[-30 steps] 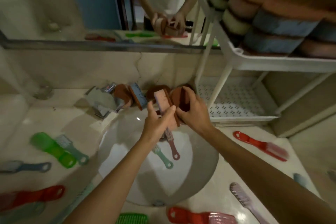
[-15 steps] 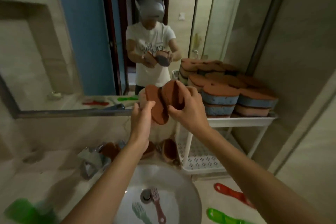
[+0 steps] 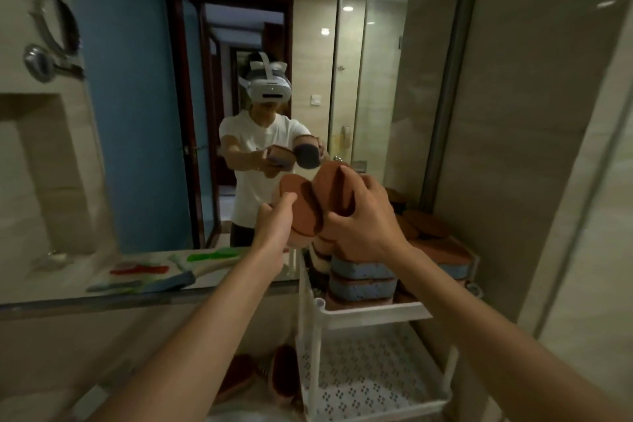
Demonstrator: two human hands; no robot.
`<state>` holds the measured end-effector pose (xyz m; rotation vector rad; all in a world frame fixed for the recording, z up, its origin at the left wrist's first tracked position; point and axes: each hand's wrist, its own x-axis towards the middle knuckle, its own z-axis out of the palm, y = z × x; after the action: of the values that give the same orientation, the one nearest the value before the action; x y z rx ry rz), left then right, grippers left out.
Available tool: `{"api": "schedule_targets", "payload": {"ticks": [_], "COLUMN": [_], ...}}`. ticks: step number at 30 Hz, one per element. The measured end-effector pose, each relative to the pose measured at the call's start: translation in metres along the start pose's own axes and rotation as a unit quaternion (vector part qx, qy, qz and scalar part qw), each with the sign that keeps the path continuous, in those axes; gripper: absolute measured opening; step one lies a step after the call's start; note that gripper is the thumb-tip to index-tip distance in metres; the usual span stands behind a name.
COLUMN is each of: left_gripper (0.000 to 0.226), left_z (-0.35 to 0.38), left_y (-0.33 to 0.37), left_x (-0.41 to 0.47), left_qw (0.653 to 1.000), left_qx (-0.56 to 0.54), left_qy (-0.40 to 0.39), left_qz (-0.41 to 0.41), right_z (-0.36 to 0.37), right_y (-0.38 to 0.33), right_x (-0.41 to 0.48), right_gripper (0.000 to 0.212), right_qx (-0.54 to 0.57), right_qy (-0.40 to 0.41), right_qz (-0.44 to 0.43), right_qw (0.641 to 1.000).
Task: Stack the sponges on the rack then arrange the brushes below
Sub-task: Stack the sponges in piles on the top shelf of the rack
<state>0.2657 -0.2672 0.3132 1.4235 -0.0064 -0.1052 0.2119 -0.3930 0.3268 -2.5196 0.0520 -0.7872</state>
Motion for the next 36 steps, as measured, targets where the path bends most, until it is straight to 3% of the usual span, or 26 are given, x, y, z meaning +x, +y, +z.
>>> {"api": "schedule_targets", "payload": {"ticks": [8,27,33,36], "left_gripper": [0.045,0.04,0.023,0.034], "left_z": [0.043,0.062,0.061,0.059], "left_y": [0.016,-0.01,-0.011,-0.011], "left_x": [0.033,0.08,0.084,0.086], "left_qw": [0.998,0.986,0.979,0.98], "left_qx": [0.005,0.156,0.201,0.193], "left_qy": [-0.042,-0.049,-0.041,-0.044], "left_qz": [-0.053,-0.028,-0.008,-0.022], "right_z": [-0.012,0.017,0.022,0.023], "right_y": [0.053,0.098,0.102,0.102], "right_x": [0.036,0.058,0.059,0.059], "right_gripper": [0.063,0.065,0.057,0.057], "right_qx": [-0.003,-0.06,-0.06,-0.072], "right_qy": [0.018,-0.024,-0.025,-0.031], "right_qz": [0.126,0.132,0.137,0.137], "right_qw": [0.992,0.989,0.988,0.987]}}
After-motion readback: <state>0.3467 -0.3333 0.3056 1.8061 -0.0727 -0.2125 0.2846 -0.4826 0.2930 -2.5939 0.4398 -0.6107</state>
